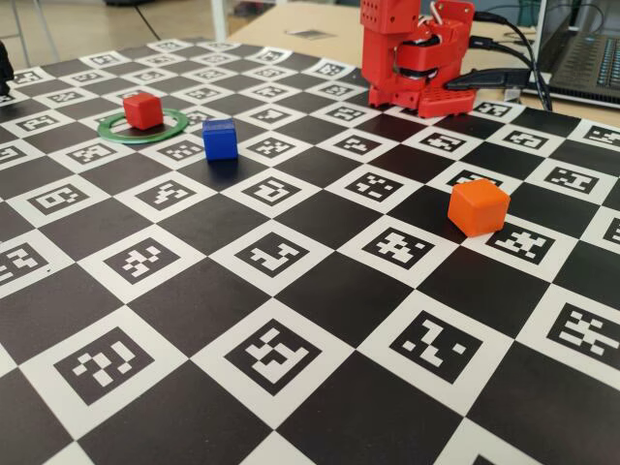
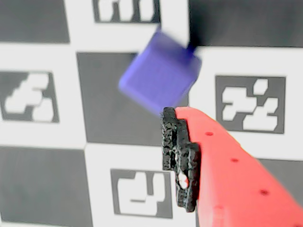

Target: Grab the red cube then put it in the green circle then put the blue cube on top and finally the orange cube on top

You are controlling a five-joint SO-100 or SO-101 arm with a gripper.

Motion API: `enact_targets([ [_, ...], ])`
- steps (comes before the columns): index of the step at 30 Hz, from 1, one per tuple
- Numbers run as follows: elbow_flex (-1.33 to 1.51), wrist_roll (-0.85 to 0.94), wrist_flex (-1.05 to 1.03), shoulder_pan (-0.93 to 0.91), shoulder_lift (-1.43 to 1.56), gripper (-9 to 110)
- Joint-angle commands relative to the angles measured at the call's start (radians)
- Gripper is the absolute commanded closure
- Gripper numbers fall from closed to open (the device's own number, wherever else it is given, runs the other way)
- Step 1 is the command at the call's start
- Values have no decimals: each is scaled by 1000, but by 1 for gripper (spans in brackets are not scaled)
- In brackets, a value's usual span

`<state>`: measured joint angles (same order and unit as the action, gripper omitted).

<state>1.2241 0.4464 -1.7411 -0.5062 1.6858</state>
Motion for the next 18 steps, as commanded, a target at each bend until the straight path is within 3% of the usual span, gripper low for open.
enact_targets([
  [1, 3, -37, -84, 66, 69, 60],
  [18, 133, -202, -52, 268, 2, 60],
])
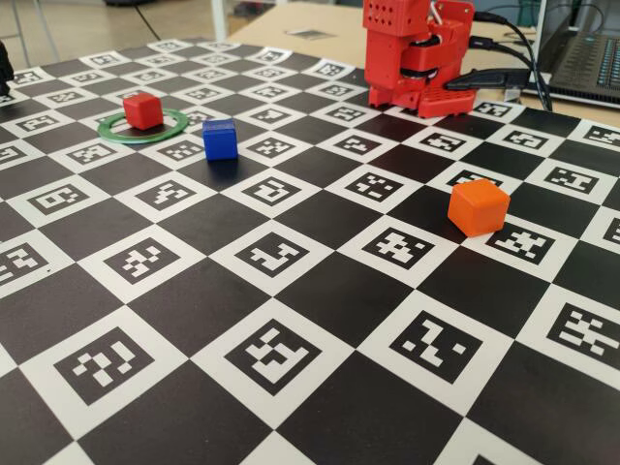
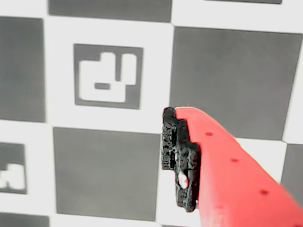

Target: Grab the red cube then put it in the green circle then put the blue cube on top and finally the orange cube on top

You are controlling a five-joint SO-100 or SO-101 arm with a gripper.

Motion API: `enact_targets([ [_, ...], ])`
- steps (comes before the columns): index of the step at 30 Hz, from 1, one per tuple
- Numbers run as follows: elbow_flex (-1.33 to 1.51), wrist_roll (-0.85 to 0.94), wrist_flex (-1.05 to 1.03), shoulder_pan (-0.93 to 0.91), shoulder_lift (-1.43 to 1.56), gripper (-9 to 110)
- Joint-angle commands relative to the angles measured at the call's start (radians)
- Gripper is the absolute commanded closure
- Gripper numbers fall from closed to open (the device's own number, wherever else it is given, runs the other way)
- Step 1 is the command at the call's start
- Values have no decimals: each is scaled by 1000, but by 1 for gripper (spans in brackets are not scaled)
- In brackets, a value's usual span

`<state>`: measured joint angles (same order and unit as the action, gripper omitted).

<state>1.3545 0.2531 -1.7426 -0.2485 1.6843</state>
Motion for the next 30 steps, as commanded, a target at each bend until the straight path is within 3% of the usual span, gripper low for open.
enact_targets([
  [1, 26, -11, -32, 5, 3, 60],
  [13, 311, -8, 261, -46, -32, 60],
  [30, 465, -20, 535, -98, -178, 58],
])
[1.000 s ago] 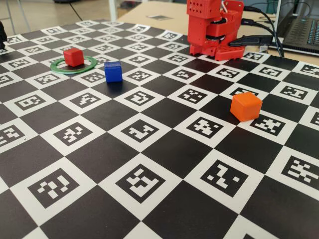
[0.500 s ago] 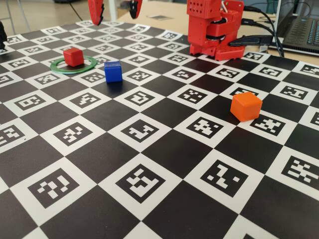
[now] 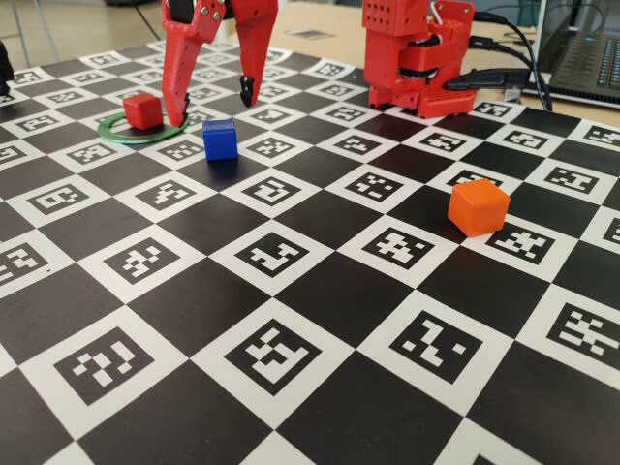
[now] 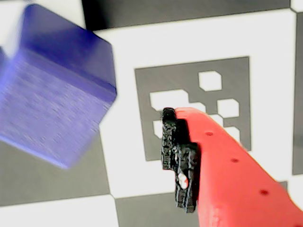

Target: Grab the red cube then put it in the green circle then put the blue cube on top and finally the orange cube on top

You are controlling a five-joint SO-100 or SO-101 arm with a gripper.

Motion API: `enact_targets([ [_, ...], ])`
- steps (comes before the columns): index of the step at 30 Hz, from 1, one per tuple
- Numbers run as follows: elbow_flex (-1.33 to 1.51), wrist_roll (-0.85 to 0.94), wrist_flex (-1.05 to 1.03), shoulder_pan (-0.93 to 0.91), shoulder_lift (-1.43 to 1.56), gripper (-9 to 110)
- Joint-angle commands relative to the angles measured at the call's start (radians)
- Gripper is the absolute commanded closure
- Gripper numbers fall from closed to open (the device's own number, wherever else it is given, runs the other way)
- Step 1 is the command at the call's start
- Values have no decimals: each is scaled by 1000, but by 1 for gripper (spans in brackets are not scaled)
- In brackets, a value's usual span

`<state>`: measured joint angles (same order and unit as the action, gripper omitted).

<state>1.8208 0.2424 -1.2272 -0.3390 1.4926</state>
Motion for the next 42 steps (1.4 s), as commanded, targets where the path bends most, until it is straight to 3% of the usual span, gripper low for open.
enact_targets([
  [1, 6, -11, 31, -8, 11, 58],
  [15, 58, -32, 140, -8, -54, 58],
  [42, 48, -123, 152, 21, -54, 58],
])
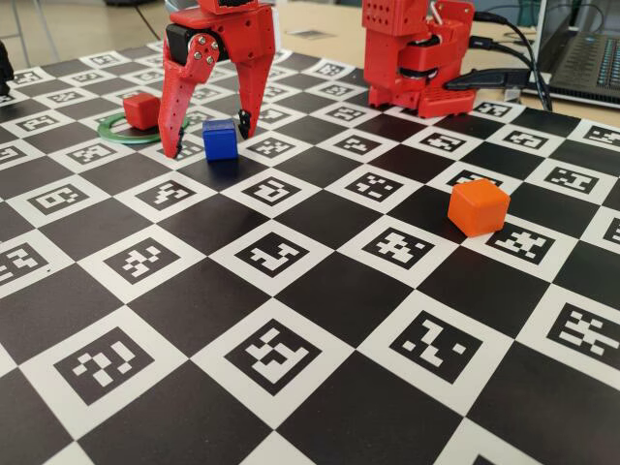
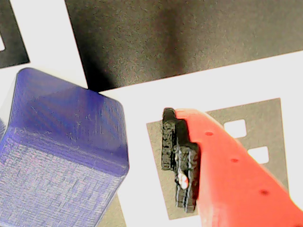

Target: Grab the red cube then put it in the green circle then put the blue cube on top and finally the orange cube on top

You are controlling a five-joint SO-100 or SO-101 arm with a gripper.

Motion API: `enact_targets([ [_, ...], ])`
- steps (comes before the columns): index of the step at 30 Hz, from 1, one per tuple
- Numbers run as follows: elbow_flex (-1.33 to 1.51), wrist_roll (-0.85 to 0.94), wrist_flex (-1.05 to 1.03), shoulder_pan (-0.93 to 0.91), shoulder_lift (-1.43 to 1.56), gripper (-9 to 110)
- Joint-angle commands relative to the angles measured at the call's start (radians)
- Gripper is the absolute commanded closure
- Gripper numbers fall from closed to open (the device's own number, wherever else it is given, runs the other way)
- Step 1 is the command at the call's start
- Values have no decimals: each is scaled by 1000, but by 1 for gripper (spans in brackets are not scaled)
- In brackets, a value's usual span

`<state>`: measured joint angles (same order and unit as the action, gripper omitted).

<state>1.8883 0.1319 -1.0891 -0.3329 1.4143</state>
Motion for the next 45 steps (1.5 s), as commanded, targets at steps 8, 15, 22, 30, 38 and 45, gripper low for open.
enact_targets([
  [8, -31, -77, 14, 23, 23, 58],
  [15, -46, -155, 17, 12, 17, 58],
  [22, -63, -233, 20, 9, 6, 58],
  [30, -80, -310, 17, 12, -3, 58],
  [38, -84, -359, 20, 11, -6, 58],
  [45, -87, -403, 26, 6, -8, 58],
])
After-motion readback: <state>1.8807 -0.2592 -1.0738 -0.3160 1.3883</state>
